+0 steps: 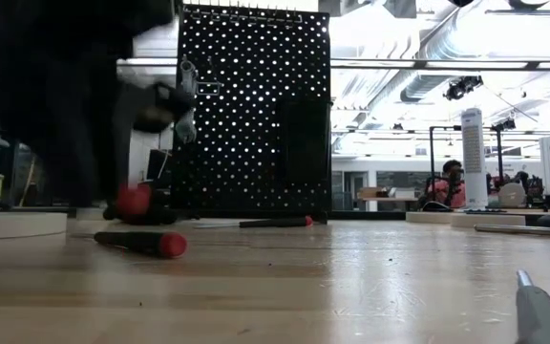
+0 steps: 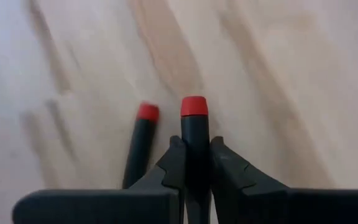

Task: Hang tools onto peg board
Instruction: Put the black nut driver into the black bin on the peg board

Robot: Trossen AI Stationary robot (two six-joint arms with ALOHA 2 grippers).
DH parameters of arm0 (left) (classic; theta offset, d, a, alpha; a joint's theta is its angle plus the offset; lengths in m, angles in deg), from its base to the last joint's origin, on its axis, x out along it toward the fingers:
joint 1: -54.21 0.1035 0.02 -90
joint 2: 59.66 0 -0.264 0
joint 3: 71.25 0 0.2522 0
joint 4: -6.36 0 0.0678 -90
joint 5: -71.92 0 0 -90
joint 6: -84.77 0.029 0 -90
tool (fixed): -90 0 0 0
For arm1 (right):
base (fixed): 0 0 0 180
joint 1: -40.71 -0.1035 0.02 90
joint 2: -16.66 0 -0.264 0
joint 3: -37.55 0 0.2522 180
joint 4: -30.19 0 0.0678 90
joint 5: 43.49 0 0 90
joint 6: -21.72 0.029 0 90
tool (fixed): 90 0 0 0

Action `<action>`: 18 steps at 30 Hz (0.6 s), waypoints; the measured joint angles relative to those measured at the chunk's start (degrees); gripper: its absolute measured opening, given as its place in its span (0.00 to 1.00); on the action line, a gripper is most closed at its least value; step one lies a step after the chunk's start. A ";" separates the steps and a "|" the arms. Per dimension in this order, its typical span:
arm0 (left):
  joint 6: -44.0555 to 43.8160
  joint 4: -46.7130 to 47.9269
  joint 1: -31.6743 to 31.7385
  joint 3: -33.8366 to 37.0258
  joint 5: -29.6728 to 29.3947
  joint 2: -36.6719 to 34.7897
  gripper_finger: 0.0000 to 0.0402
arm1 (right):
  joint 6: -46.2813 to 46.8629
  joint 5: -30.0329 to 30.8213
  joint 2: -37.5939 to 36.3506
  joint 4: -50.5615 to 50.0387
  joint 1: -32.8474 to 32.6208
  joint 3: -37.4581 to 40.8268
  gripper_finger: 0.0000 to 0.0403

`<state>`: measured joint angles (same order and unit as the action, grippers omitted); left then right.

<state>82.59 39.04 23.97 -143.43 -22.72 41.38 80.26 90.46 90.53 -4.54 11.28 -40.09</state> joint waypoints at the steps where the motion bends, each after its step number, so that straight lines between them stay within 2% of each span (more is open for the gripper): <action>1: -0.17 0.15 0.03 -0.05 0.04 -1.48 0.08 | -0.05 -0.26 0.00 0.26 0.00 0.00 0.61; 5: -0.65 -0.68 0.81 -0.13 -1.72 -8.07 0.08 | -1.57 -1.12 0.00 2.70 0.00 0.00 0.61; 9: 0.70 -9.61 3.90 -0.19 -7.41 -16.03 0.08 | -6.04 0.25 -0.15 8.32 0.00 0.00 0.61; 13: 2.89 -30.35 10.46 -0.28 -10.60 -20.49 0.08 | -12.59 4.22 -1.25 14.74 0.00 0.00 0.61; 18: -1.13 -58.86 20.49 -0.45 -11.80 -18.09 0.08 | -21.10 5.59 -4.32 22.34 0.00 0.00 0.61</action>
<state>81.46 -19.83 44.46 -143.89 -34.52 23.29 59.17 96.05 86.20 17.80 11.28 -40.09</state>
